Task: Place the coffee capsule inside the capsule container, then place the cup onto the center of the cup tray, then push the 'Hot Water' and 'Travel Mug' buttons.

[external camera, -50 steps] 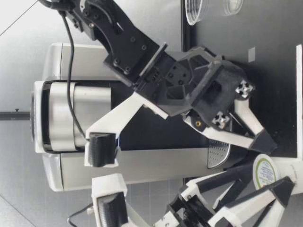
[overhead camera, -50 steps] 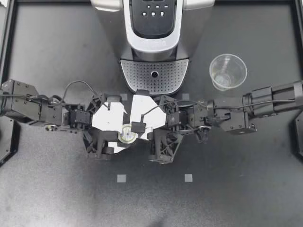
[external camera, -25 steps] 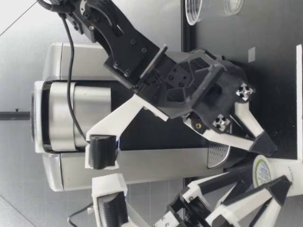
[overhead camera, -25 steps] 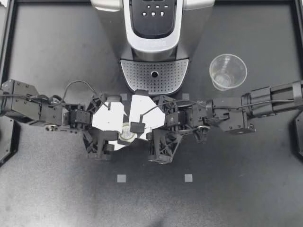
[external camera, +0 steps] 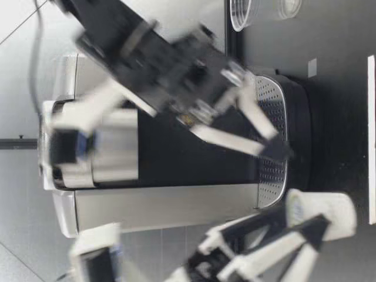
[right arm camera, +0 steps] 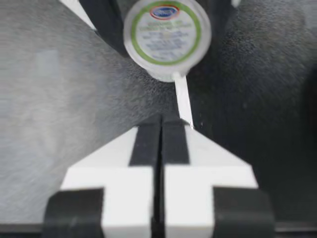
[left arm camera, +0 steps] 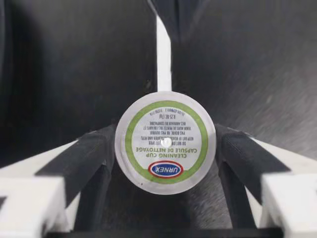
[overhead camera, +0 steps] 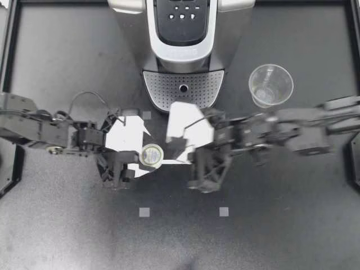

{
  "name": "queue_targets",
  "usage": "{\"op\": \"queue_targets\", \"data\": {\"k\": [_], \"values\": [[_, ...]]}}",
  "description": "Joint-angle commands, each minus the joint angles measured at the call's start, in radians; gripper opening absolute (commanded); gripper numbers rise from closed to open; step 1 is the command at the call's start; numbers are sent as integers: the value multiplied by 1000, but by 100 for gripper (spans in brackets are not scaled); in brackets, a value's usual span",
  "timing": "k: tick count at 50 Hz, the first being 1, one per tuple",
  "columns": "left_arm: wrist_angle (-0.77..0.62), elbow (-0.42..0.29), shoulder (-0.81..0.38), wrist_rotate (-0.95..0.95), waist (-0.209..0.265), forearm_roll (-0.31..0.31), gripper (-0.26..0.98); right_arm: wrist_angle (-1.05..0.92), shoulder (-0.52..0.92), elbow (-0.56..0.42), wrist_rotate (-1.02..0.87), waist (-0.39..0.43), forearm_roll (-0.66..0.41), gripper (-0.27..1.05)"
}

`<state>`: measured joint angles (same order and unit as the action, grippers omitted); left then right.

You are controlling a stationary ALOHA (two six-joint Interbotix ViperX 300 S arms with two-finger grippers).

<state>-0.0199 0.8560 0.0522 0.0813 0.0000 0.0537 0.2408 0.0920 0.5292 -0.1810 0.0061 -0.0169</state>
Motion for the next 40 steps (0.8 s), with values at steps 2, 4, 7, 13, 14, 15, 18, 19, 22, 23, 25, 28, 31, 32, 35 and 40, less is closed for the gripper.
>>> {"op": "queue_targets", "data": {"k": [2,4,7,13,14,15,18,19,22,23,25,28,31,32,35,40], "values": [[21,-15,77,0,-9,9,57,-55,-114,40,-18,-11,2,5],[40,-23,97,0,-9,9,57,-86,-143,63,-26,-23,2,5],[66,-29,126,0,-9,9,57,-140,-181,97,-35,-44,2,5],[77,-25,175,2,-9,9,57,-299,-249,166,-40,-91,2,5],[75,-23,179,0,-9,9,57,-327,-256,173,-40,-97,2,5],[75,-23,187,0,-9,9,57,-354,-262,183,-38,-104,2,5],[74,-20,201,0,-9,9,57,-442,-279,207,-37,-123,2,5],[74,-20,206,0,-9,9,57,-469,-284,215,-37,-130,2,5],[72,-20,216,0,-8,9,57,-555,-295,236,-37,-153,2,5],[72,-20,219,0,-9,9,57,-584,-296,244,-37,-161,3,5],[67,-18,224,0,-9,9,57,-641,-301,258,-37,-176,3,5],[61,-18,232,-2,-9,9,57,-727,-302,273,-37,-196,3,5],[55,-17,235,-2,-9,9,57,-782,-301,281,-35,-210,5,5],[54,-17,236,-2,-8,9,57,-795,-299,282,-35,-213,5,5],[51,-17,236,-2,-9,11,57,-819,-296,282,-32,-225,5,5],[51,-17,236,-2,-9,12,57,-836,-291,284,-31,-238,5,5]]}}
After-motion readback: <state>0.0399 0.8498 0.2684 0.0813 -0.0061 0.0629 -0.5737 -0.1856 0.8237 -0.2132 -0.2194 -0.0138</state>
